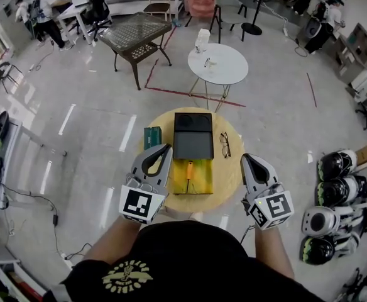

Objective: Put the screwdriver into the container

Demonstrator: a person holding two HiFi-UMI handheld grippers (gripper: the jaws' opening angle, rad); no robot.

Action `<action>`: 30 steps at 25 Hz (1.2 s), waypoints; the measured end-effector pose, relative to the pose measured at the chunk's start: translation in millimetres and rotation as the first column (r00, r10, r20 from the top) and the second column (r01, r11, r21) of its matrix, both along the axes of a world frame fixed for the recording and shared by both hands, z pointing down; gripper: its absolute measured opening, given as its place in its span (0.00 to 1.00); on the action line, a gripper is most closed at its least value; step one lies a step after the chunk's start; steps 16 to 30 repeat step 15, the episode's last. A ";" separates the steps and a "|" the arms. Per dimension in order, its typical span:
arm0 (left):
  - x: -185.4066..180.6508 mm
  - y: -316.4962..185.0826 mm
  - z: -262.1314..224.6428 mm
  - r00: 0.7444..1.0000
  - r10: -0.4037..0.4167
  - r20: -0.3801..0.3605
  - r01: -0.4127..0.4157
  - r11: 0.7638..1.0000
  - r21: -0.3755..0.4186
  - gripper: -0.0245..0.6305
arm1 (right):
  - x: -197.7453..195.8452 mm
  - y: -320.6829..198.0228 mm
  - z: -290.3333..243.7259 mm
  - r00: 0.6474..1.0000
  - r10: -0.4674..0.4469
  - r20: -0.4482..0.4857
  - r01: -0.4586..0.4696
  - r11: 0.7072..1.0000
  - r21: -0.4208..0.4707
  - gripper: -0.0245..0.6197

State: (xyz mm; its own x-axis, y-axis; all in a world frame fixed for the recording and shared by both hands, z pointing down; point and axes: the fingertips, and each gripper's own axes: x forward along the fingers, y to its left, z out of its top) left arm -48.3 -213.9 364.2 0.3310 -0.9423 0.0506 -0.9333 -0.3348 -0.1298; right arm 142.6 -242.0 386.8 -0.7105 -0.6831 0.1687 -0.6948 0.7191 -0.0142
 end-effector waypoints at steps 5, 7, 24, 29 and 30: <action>8.5 2.2 -3.6 1.000 0.006 -0.015 -0.006 1.000 0.014 0.06 | 7.3 4.6 1.0 1.000 0.005 0.003 -0.005 1.000 -0.007 0.06; 13.2 2.7 -4.7 1.000 0.021 -0.010 -0.020 1.000 0.020 0.06 | 10.3 4.7 2.1 1.000 0.011 0.001 -0.011 1.000 -0.008 0.06; 0.6 -2.0 6.4 0.999 0.041 0.010 -0.041 0.999 -0.024 0.06 | 2.5 3.6 2.2 0.999 0.043 0.025 -0.042 0.999 -0.026 0.06; 0.6 -2.0 6.4 0.999 0.041 0.010 -0.041 0.999 -0.024 0.06 | 2.5 3.6 2.2 0.999 0.043 0.025 -0.042 0.999 -0.026 0.06; 0.6 -2.0 6.4 0.999 0.041 0.010 -0.041 0.999 -0.024 0.06 | 2.5 3.6 2.2 0.999 0.043 0.025 -0.042 0.999 -0.026 0.06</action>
